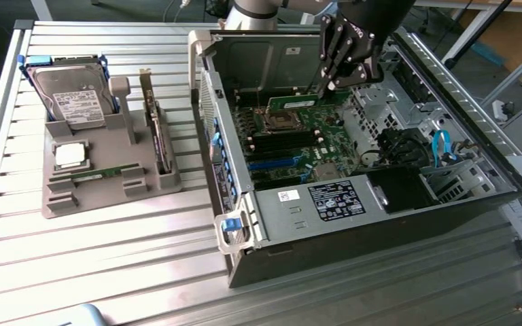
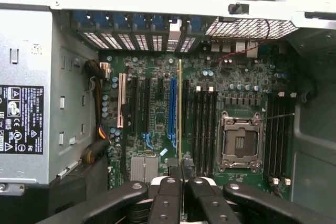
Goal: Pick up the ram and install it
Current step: 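Pick up the ram and move it above insertion slot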
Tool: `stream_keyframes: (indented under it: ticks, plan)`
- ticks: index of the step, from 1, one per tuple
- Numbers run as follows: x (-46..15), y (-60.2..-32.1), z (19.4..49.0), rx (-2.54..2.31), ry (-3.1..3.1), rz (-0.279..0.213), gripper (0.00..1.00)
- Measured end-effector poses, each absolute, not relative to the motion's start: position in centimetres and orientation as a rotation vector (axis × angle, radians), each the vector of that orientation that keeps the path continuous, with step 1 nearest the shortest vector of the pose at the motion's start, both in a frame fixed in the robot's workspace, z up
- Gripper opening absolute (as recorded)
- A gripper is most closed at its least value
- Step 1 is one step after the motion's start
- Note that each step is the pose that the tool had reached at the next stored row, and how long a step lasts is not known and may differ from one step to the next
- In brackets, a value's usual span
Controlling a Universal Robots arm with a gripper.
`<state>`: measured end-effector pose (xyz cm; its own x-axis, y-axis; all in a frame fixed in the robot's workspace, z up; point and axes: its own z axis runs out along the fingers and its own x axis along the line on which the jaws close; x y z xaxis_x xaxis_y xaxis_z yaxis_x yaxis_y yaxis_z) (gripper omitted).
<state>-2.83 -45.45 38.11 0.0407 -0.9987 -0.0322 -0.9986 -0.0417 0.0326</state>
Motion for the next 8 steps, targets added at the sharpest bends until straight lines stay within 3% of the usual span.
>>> stream_keyframes:
  ticks: [8]
  plan:
    - [-2.83, -45.45, 37.78, 2.265, -2.174, -0.072, 0.12]
